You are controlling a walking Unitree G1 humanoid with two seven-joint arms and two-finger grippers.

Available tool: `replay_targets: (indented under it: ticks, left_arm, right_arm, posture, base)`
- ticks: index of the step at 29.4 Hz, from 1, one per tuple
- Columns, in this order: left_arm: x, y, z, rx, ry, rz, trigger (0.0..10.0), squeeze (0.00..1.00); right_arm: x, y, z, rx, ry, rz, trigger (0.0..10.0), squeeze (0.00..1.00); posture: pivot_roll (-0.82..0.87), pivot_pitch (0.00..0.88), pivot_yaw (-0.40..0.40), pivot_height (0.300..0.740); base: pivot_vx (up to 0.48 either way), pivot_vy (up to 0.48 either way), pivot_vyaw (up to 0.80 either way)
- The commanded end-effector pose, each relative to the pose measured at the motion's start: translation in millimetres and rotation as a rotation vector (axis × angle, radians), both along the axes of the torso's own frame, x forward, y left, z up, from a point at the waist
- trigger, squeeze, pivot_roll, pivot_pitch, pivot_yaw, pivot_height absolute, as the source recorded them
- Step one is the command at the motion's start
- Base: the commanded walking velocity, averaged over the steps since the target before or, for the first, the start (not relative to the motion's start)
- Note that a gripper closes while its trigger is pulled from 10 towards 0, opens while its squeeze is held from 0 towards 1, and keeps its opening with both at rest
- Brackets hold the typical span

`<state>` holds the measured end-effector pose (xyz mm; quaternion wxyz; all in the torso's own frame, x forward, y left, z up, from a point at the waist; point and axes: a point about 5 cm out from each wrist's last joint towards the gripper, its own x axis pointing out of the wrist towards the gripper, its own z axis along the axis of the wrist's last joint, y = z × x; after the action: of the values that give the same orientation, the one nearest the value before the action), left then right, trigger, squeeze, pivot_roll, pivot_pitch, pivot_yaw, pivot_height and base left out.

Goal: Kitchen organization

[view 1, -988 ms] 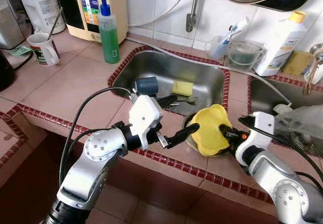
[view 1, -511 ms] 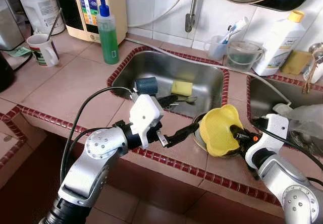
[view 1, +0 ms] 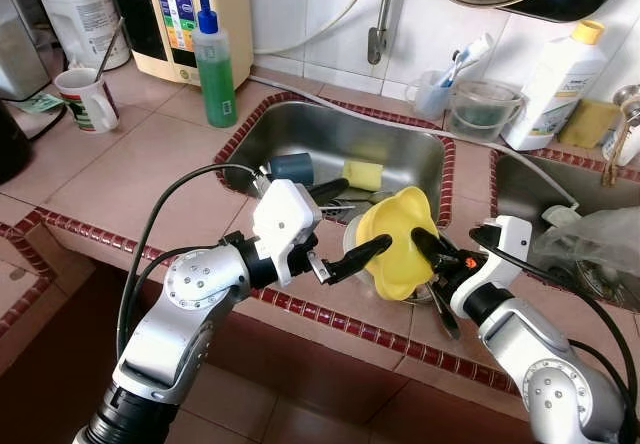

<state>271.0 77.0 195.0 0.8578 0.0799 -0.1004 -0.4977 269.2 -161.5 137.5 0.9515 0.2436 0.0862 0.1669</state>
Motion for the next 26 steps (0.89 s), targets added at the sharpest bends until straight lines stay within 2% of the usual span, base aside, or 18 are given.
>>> replay_targets:
  ticks: [1,3,6,17,22,26]
  left_arm:
    - [-1.4,-1.3,1.6,0.004,-0.010,-0.010,10.0,0.00]
    - [-1.1,-0.5,1.6,0.004,-0.009,-0.007,10.0,0.00]
    - [-0.8,-0.2,1.7,0.003,-0.009,-0.006,10.0,0.00]
    - [0.4,-1.2,2.6,-0.001,-0.011,-0.012,10.0,0.00]
    - [1.3,-1.1,2.4,-0.002,-0.012,-0.011,10.0,0.00]
    - [9.2,2.7,5.9,-0.044,-0.006,0.045,10.0,0.00]
  right_arm:
    - [0.3,-1.6,3.7,0.022,-0.039,0.005,10.0,0.00]
    - [0.8,-3.6,13.0,0.071,-0.119,0.003,10.0,0.00]
    - [0.8,-4.2,21.4,0.100,-0.167,0.010,10.0,0.00]
    - [-1.8,-8.7,15.0,0.064,-0.157,-0.017,10.0,0.00]
    - [-0.4,-11.2,24.7,0.108,-0.223,-0.036,10.0,0.00]
    - [4.4,-17.3,40.9,0.144,-0.315,-0.085,10.0,0.00]
  posture:
    - [0.04,0.059,-0.040,0.740]
    - [0.04,0.059,-0.040,0.740]
    - [0.03,0.057,-0.037,0.740]
    - [0.03,0.054,-0.034,0.740]
    - [0.02,0.053,-0.032,0.740]
    - [0.02,0.053,-0.034,0.740]
  base:
    - [0.000,0.000,0.00]
    - [0.000,0.000,0.00]
    - [0.000,0.000,0.00]
    - [0.000,0.000,0.00]
    - [0.000,0.000,0.00]
    - [0.000,0.000,0.00]
